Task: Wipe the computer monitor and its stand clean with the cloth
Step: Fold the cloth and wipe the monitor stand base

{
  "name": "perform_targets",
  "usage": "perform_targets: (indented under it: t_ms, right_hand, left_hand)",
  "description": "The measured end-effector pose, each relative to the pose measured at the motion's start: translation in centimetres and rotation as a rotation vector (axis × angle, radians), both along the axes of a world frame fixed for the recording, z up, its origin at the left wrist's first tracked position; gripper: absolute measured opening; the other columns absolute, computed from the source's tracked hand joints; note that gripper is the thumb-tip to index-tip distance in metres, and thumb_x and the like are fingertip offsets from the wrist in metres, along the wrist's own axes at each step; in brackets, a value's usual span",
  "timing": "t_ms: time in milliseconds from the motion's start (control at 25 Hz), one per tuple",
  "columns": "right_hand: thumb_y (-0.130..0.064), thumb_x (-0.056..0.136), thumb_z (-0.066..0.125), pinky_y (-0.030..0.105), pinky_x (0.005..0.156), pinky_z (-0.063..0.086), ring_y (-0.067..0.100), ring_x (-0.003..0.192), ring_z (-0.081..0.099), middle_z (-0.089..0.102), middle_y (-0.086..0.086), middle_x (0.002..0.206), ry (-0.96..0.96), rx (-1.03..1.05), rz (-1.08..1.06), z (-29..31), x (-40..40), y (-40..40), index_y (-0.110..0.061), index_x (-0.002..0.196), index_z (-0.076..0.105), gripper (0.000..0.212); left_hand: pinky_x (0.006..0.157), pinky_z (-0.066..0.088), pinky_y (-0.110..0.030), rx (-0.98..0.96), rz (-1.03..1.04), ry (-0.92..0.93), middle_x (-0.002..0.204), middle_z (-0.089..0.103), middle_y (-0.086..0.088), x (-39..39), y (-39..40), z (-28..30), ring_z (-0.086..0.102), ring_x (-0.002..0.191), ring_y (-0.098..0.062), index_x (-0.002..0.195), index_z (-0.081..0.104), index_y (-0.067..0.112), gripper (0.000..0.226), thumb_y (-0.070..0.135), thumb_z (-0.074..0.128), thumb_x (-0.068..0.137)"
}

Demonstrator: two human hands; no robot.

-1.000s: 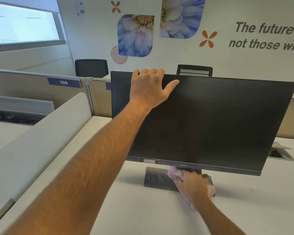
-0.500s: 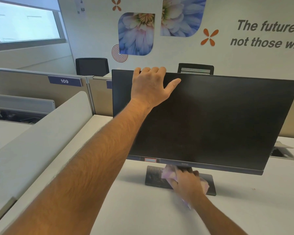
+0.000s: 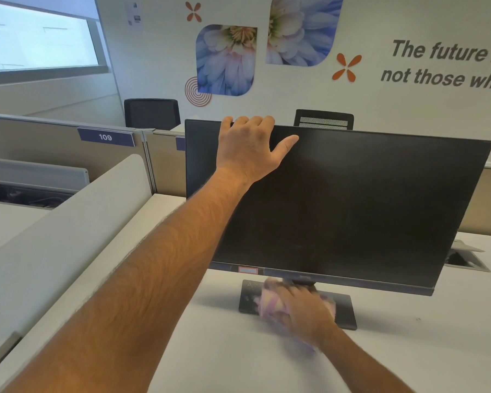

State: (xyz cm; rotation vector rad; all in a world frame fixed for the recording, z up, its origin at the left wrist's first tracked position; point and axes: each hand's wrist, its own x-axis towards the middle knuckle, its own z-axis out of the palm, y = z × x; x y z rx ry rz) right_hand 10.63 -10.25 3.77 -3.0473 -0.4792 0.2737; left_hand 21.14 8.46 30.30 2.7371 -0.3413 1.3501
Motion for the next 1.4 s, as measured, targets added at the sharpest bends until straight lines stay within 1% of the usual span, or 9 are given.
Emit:
perform_targets:
  t_ms: [80, 240, 440, 560, 640, 800, 1000, 1200, 1400]
  right_hand:
    - [-0.062, 0.099, 0.04, 0.045, 0.119, 0.029, 0.024, 0.137, 0.046, 0.047, -0.006, 0.152, -0.033, -0.008, -0.168, 0.1, 0.1, 0.2, -0.036, 0.149, 0.034, 0.057]
    - [-0.06, 0.096, 0.046, 0.044, 0.12, 0.023, 0.021, 0.143, 0.034, 0.034, -0.007, 0.161, 0.073, -0.033, 0.253, -0.4, -0.6, 0.8, -0.034, 0.157, 0.021, 0.071]
    - [-0.059, 0.099, 0.044, 0.043, 0.117, 0.031, 0.025, 0.136, 0.045, 0.046, -0.003, 0.153, -0.066, -0.013, -0.159, 0.0, -0.5, 1.8, -0.033, 0.15, 0.031, 0.059]
    - [-0.057, 0.097, 0.051, 0.047, 0.119, 0.025, 0.024, 0.144, 0.034, 0.035, -0.006, 0.161, 0.03, -0.003, 0.183, -0.6, -0.1, 2.3, -0.035, 0.157, 0.021, 0.07]
    - [-0.059, 0.097, 0.05, 0.047, 0.121, 0.023, 0.022, 0.145, 0.033, 0.032, -0.008, 0.162, 0.078, -0.035, 0.247, -0.1, -0.1, 2.4, -0.036, 0.158, 0.019, 0.072]
    - [-0.054, 0.101, 0.046, 0.045, 0.118, 0.032, 0.028, 0.135, 0.046, 0.048, -0.001, 0.15, -0.012, -0.039, -0.137, 1.0, 0.2, 3.8, -0.031, 0.147, 0.035, 0.053]
    - [-0.055, 0.097, 0.053, 0.051, 0.118, 0.026, 0.026, 0.142, 0.037, 0.036, -0.004, 0.159, 0.071, -0.029, 0.346, 0.9, 0.1, 4.9, -0.034, 0.155, 0.024, 0.068]
    - [-0.051, 0.101, 0.051, 0.047, 0.12, 0.026, 0.03, 0.142, 0.039, 0.041, -0.002, 0.156, 0.092, 0.013, -0.197, 1.8, 1.1, 5.9, -0.032, 0.152, 0.03, 0.059]
    - [-0.051, 0.098, 0.054, 0.051, 0.119, 0.024, 0.026, 0.141, 0.036, 0.039, -0.004, 0.158, 0.083, -0.011, 0.397, 1.5, 0.4, 6.3, -0.035, 0.154, 0.027, 0.064]
  left_hand:
    - [0.093, 0.046, -0.045, 0.004, 0.002, 0.0, 0.09, 0.07, 0.0, 0.0, 0.0, 0.0, 0.064, 0.084, -0.021, 0.102, 0.064, 0.018, 0.07, 0.076, 0.027, 0.091]
    - [0.093, 0.046, -0.045, 0.001, 0.002, 0.006, 0.09, 0.07, 0.0, 0.0, -0.1, 0.1, 0.064, 0.084, -0.021, 0.102, 0.065, 0.019, 0.07, 0.076, 0.026, 0.091]
    - [0.094, 0.047, -0.046, 0.001, 0.005, 0.002, 0.091, 0.07, -0.001, 0.0, -0.1, 0.0, 0.065, 0.085, -0.021, 0.103, 0.065, 0.019, 0.069, 0.076, 0.028, 0.091]
    - [0.095, 0.047, -0.046, -0.003, 0.003, 0.007, 0.091, 0.07, -0.001, 0.0, -0.1, 0.0, 0.065, 0.086, -0.022, 0.103, 0.065, 0.019, 0.069, 0.076, 0.028, 0.091]
    - [0.094, 0.047, -0.046, -0.001, 0.004, 0.004, 0.091, 0.07, 0.0, 0.0, -0.1, 0.0, 0.065, 0.085, -0.021, 0.103, 0.065, 0.019, 0.069, 0.076, 0.027, 0.091]
    - [0.093, 0.047, -0.046, 0.0, 0.0, -0.003, 0.091, 0.07, -0.001, 0.1, 0.0, -0.1, 0.065, 0.084, -0.021, 0.102, 0.065, 0.018, 0.069, 0.076, 0.028, 0.091]
    - [0.091, 0.047, -0.044, 0.004, -0.001, -0.017, 0.088, 0.069, 0.0, 0.2, 0.0, -0.2, 0.063, 0.082, -0.02, 0.1, 0.064, 0.018, 0.068, 0.076, 0.028, 0.092]
    - [0.092, 0.046, -0.043, 0.0, 0.0, -0.02, 0.089, 0.07, 0.0, 0.3, 0.1, -0.3, 0.064, 0.083, -0.02, 0.1, 0.065, 0.019, 0.068, 0.076, 0.028, 0.091]
    - [0.092, 0.046, -0.044, 0.003, -0.001, -0.016, 0.09, 0.07, 0.0, 0.3, 0.1, -0.3, 0.064, 0.084, -0.02, 0.101, 0.065, 0.019, 0.068, 0.076, 0.028, 0.091]
